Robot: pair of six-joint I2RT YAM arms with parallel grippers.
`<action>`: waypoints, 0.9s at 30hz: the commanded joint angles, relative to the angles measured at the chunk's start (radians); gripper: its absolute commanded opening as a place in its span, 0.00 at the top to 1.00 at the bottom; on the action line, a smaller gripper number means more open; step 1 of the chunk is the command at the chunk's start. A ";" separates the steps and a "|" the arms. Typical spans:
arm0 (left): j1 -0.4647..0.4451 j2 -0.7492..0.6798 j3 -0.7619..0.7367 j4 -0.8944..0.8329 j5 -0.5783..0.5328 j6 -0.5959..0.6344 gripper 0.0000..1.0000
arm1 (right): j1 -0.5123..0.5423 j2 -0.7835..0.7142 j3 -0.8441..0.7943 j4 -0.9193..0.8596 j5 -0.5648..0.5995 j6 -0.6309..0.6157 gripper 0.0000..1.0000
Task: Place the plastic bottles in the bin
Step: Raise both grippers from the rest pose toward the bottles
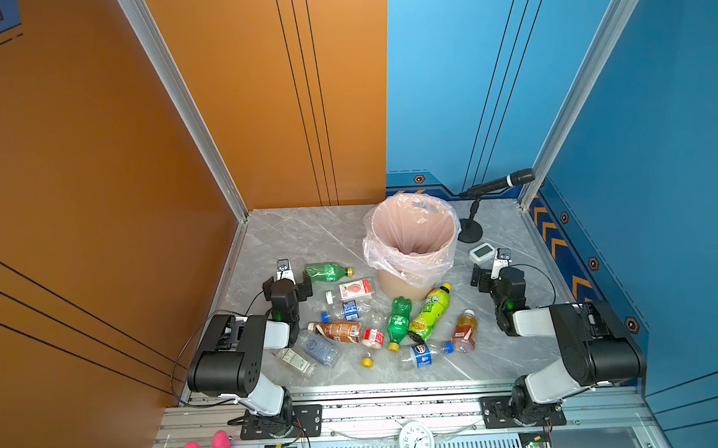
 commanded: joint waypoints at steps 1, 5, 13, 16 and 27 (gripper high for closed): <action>-0.004 0.002 0.007 0.005 -0.020 0.008 0.02 | -0.004 -0.003 0.017 -0.012 -0.003 0.008 0.01; -0.004 0.003 0.008 0.005 -0.021 0.008 0.02 | -0.004 -0.004 0.017 -0.012 -0.002 0.008 0.01; -0.004 0.002 0.008 0.005 -0.020 0.008 0.03 | -0.004 -0.003 0.017 -0.012 -0.003 0.008 0.00; -0.003 0.003 0.008 0.005 -0.019 0.009 0.02 | -0.004 -0.003 0.019 -0.014 -0.002 0.008 0.00; 0.008 0.002 0.009 0.000 0.004 0.000 0.02 | -0.004 -0.003 0.019 -0.014 -0.002 0.008 0.00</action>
